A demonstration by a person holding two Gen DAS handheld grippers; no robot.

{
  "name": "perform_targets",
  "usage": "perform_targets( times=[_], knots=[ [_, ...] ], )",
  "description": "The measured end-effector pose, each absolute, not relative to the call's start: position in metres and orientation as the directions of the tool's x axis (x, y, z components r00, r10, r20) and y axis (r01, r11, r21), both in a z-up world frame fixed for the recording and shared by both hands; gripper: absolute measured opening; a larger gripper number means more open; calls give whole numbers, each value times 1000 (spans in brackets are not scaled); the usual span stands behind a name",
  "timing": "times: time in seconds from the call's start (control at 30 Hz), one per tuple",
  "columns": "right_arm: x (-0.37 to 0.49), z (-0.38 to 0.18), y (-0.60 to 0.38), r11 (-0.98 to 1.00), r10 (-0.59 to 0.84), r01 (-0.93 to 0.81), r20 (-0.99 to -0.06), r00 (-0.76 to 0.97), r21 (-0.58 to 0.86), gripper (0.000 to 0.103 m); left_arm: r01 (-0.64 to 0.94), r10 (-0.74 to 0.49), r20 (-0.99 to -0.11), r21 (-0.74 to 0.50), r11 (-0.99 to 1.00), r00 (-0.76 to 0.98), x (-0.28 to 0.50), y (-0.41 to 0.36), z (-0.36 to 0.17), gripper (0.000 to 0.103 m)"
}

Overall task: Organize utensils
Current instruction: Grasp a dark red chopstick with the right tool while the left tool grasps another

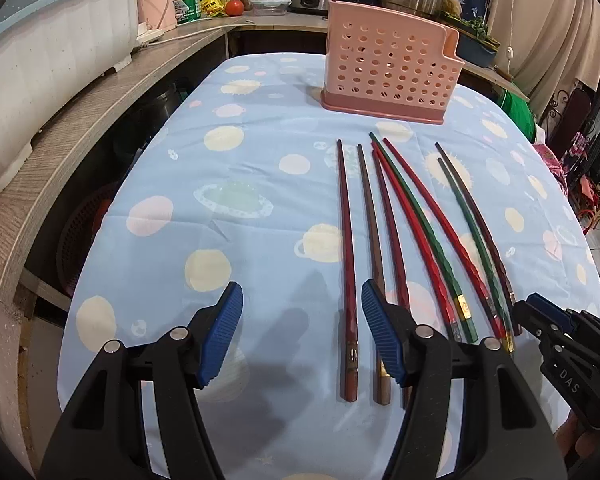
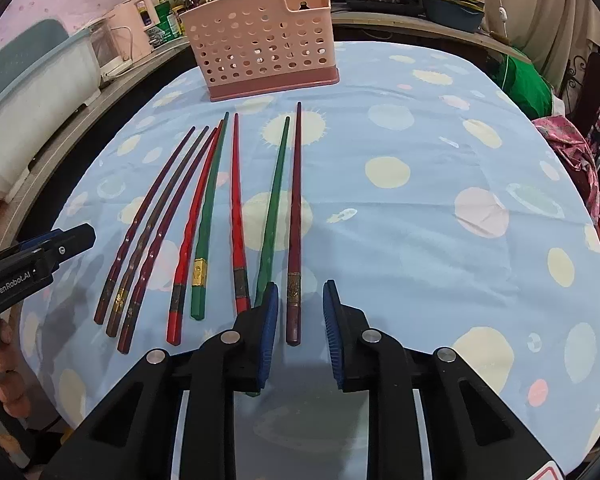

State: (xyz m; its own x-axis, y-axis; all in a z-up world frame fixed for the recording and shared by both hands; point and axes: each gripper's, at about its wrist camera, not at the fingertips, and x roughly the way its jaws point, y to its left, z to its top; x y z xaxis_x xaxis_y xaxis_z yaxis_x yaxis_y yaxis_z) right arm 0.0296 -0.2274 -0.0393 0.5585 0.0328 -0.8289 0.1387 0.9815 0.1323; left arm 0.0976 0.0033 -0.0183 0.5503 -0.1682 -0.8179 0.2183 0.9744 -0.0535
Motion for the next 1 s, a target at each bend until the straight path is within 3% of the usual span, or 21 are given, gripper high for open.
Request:
perform_targets(
  times=[0.43, 1.0],
  knots=[
    [24, -45, -228, 983, 19, 141, -833, 552, 115, 7, 246, -167, -839, -41, 968, 518, 84, -4, -31, 59],
    [18, -45, -228, 984, 14, 140, -832, 555, 111, 7, 255, -136, -862, -9, 967, 488, 74, -4, -49, 55]
  ],
)
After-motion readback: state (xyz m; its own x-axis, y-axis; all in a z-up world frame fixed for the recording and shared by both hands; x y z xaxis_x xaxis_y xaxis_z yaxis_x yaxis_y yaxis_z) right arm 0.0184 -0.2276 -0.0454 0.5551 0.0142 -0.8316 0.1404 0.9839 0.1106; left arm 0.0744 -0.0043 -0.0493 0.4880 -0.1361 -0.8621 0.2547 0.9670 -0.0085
